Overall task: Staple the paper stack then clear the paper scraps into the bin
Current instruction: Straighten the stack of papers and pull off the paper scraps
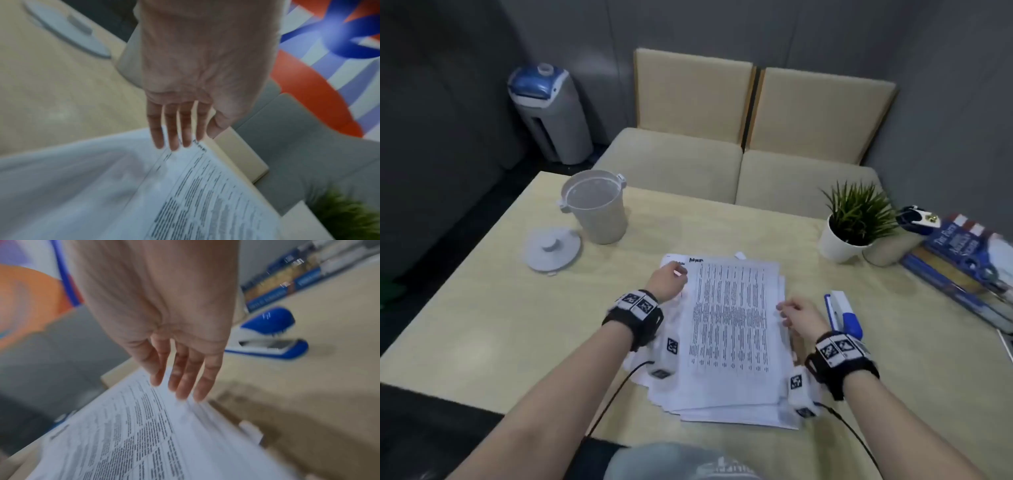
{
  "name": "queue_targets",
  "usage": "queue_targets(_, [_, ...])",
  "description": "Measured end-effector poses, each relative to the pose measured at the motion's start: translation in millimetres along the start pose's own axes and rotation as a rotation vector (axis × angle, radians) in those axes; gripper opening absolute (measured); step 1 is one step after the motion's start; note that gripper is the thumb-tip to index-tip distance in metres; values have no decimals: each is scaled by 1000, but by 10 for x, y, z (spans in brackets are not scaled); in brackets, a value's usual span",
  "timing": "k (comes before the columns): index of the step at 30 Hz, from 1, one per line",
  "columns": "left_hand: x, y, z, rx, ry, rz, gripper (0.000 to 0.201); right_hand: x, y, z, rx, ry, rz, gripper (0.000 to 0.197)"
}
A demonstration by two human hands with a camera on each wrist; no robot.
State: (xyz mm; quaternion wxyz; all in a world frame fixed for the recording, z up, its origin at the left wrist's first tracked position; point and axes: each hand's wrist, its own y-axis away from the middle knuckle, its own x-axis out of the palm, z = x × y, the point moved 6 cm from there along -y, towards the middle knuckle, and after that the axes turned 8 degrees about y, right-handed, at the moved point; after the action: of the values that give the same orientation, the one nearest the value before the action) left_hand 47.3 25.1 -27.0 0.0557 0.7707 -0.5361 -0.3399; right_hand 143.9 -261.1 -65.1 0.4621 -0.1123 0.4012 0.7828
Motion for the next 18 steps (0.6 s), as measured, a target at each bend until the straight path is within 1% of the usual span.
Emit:
queue_targets(1, [29,-64,56,-60,-50,3,35,-25,-56,10,7,35,-60,17])
queue_targets(2, [38,-101,102,-130,-109,-3,42,-78,-70,21,41,60,-123,20])
queue_targets(3, [59,-163,165,-193,-158,-2,49,-91,-113,20,67,78,-154,25])
queue_targets(6, [59,-217,287,-324,-192,-61,62,-1,-165,3,137,110,-143,34])
queue_targets(7, [61,-255,350,-355,-158,-81,67,32,-176,-20,161,104,-134,37])
queue_targets(9, [73,-268,444,-405,-4,-89,80,51,-182,-29,194,74,-144,42])
queue_targets(10, [71,-297,497,-420,65,-102,84,47,-178,-24,216,59,-146,45])
queue_targets(11, [55,-292,517,-413,120,-135,84,50,-207,-40,224,34,-148,49])
queue_targets(13, [58,-312,550,-375,216,-198,75,60,-220,-54,241,-14,-133,57])
queue_targets(14, [81,-259,498,-350,256,-185,67,61,-267,-85,243,-23,-134,59])
queue_targets(15, [129,-226,459,-316,291,-153,56,67,-256,-70,235,-28,-124,58])
queue_targets(17, [219,-133,373,-256,339,-97,27,96,-302,-106,202,-36,-119,51])
queue_targets(18, [263,-92,344,-229,369,-74,24,101,-296,-105,189,-47,-123,44])
